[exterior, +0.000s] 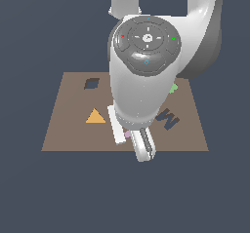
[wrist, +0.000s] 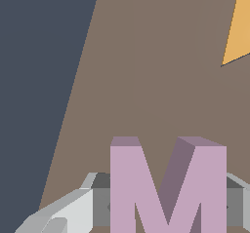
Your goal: Insert a designated object into the corresponding slot on a board.
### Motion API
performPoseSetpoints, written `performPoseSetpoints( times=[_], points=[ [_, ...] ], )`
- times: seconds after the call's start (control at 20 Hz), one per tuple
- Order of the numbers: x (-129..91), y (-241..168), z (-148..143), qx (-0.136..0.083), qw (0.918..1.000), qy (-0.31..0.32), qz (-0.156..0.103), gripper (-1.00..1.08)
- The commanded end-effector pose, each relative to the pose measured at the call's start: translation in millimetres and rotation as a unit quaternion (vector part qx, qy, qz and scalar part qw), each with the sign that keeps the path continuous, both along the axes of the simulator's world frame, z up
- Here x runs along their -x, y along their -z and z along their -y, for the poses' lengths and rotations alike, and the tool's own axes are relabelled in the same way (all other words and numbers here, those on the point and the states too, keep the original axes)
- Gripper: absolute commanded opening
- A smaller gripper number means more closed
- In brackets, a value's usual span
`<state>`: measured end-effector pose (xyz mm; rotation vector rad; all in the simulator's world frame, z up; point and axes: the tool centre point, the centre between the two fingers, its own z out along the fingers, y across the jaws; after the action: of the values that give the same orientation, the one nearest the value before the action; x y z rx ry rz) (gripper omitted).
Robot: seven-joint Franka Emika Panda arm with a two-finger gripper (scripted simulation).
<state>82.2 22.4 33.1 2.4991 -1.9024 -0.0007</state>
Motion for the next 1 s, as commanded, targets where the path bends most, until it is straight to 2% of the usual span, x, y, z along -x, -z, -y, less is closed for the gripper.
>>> performPoseSetpoints(
  times=[0.0,0.3,0.6,0.95],
  points=[
    [0.3,-0.5,-6.4,0.000,1.0000,-0.010,0.000,-1.00],
    [6.2,-3.0,-46.9,0.000,0.9971,-0.076,0.000,-1.00],
    [23.2,-6.3,-97.8,0.000,0.9866,-0.163,0.001,-1.00],
    [33.5,-7.5,-117.3,0.000,0.9802,-0.198,0.000,-1.00]
  ],
)
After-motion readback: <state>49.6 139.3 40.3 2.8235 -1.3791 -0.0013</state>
